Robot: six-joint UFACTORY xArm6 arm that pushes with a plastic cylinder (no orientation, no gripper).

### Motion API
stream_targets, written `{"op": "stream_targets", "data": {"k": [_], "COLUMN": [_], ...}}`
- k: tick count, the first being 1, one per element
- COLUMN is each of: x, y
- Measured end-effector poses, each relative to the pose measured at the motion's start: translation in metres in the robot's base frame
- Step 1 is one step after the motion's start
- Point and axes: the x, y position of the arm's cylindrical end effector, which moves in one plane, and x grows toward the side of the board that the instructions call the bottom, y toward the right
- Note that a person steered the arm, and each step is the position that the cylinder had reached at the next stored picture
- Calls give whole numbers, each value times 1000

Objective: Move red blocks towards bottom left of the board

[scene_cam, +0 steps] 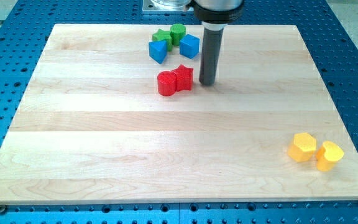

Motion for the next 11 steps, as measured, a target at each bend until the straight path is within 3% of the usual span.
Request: {"op": "stream_targets", "data": {"k": [1, 3, 4, 5, 6, 7, 9, 11], "x": [-6, 55, 68, 12, -2, 30, 118, 122], "y": [-36, -180, -176, -155, -196, -237, -233, -178]}}
